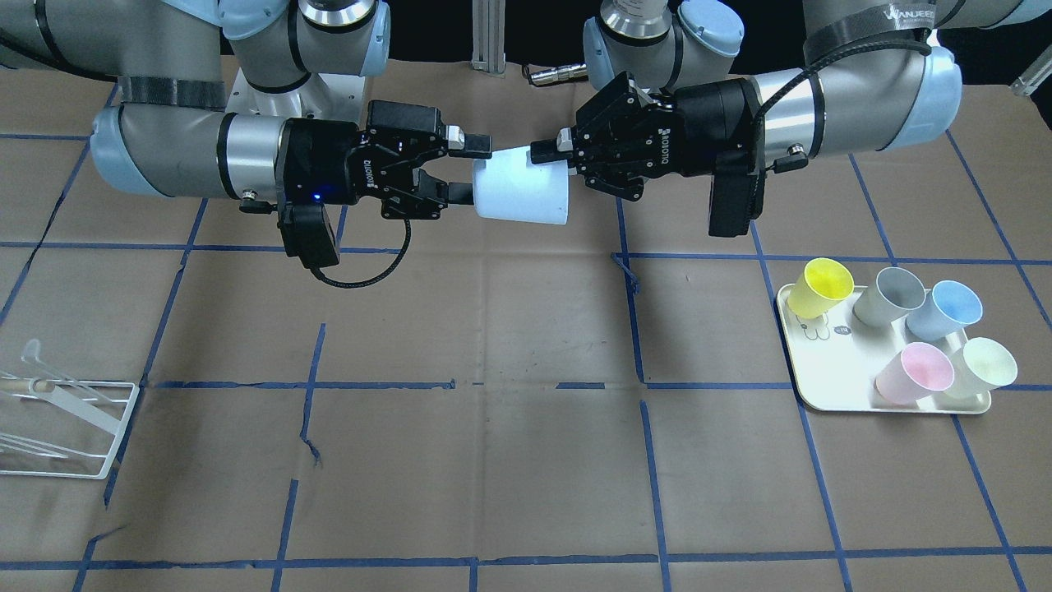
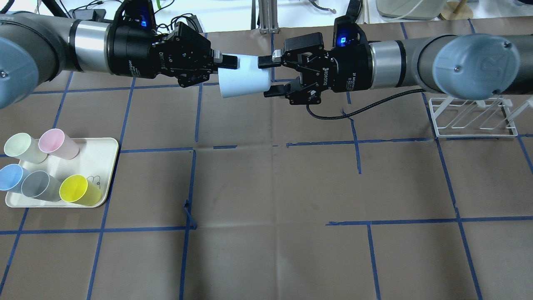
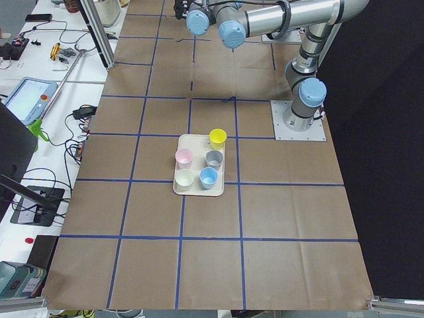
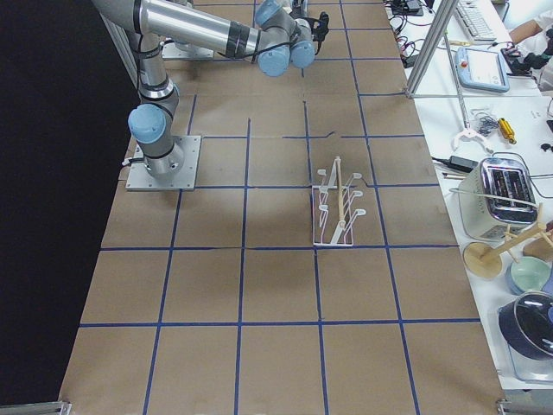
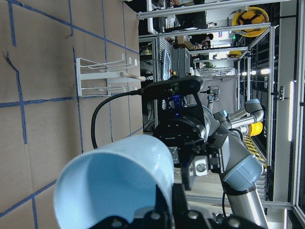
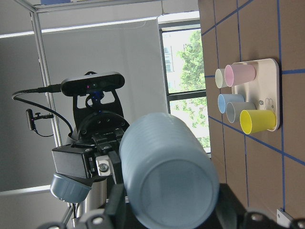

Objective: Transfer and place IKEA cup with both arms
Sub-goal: 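Close the left gripper on the cup and open the right gripper, then carry the cup to the white tray with the left gripper while the right arm withdraws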

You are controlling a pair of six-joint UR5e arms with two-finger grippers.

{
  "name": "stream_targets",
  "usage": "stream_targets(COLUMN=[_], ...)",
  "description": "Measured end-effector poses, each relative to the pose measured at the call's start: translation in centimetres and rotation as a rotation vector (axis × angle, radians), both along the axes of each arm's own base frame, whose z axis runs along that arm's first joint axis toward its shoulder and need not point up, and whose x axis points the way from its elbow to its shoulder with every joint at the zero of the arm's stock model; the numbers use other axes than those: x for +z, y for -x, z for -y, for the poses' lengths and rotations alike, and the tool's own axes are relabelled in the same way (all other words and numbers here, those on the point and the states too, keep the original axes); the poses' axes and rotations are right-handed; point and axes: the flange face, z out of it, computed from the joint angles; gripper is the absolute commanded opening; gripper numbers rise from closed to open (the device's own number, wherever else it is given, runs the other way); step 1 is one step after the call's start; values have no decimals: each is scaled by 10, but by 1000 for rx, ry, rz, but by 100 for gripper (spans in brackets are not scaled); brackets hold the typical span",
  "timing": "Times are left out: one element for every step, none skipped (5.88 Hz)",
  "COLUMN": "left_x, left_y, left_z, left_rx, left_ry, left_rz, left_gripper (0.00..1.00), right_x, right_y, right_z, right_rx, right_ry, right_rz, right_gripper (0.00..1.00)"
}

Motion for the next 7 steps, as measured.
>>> stream_targets(left_x=[1, 2, 8, 14, 8, -8, -27], left_y=[0, -1, -2, -10, -30, -56, -82], left_z=[0, -1, -2, -3, -4, 0, 8], left_rx=[3, 5, 15, 21, 9, -3, 2], left_ry=[0, -5, -14, -28, -40, -51, -83], left_rz=[-2, -1, 7, 54, 189, 386, 609], left_gripper=[0, 0, 0, 0, 0, 0, 0], right_x=[-1, -1, -1, -2, -3, 5, 24], right_y=[1, 2, 10, 28, 51, 66, 67], right_z=[1, 3, 6, 9, 13, 21, 30], right_rx=[2, 0, 1, 29, 84, 100, 62], right_ry=[-6, -3, 17, 53, 74, 62, 51], right_rz=[-3, -5, -23, -94, -245, -443, -662], right_gripper=[100, 100, 100, 100, 100, 100, 100])
